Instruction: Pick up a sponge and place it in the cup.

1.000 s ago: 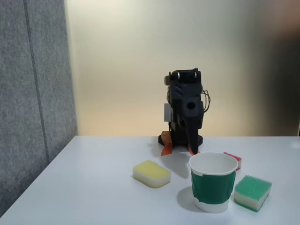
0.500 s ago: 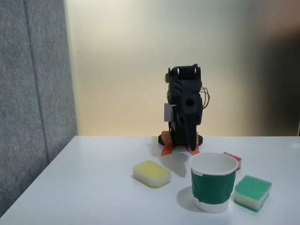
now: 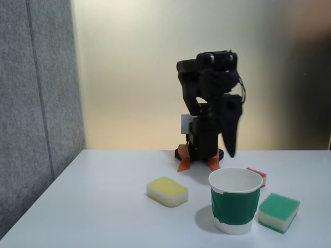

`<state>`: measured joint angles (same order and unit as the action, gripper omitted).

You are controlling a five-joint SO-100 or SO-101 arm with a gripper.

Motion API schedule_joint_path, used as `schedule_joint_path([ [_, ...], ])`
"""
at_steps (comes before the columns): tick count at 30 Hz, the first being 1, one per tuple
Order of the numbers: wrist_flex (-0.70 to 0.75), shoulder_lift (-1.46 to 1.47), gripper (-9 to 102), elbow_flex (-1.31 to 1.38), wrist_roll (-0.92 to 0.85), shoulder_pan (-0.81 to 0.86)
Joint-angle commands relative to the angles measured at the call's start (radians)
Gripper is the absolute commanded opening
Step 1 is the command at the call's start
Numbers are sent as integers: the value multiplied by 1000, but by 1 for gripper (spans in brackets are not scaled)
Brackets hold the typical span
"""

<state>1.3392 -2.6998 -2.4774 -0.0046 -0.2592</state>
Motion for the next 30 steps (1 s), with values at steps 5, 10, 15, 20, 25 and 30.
schedule_joint_path([
  [5, -3, 72, 9, 67, 114, -144],
  [10, -29, 78, 13, 66, 100, -143],
  [15, -84, 69, 38, 38, -8, -106],
  [20, -236, -40, 38, -114, -71, -86],
  [25, -172, 21, 36, -29, -140, -77],
  [30, -71, 121, 40, 92, -153, -101],
])
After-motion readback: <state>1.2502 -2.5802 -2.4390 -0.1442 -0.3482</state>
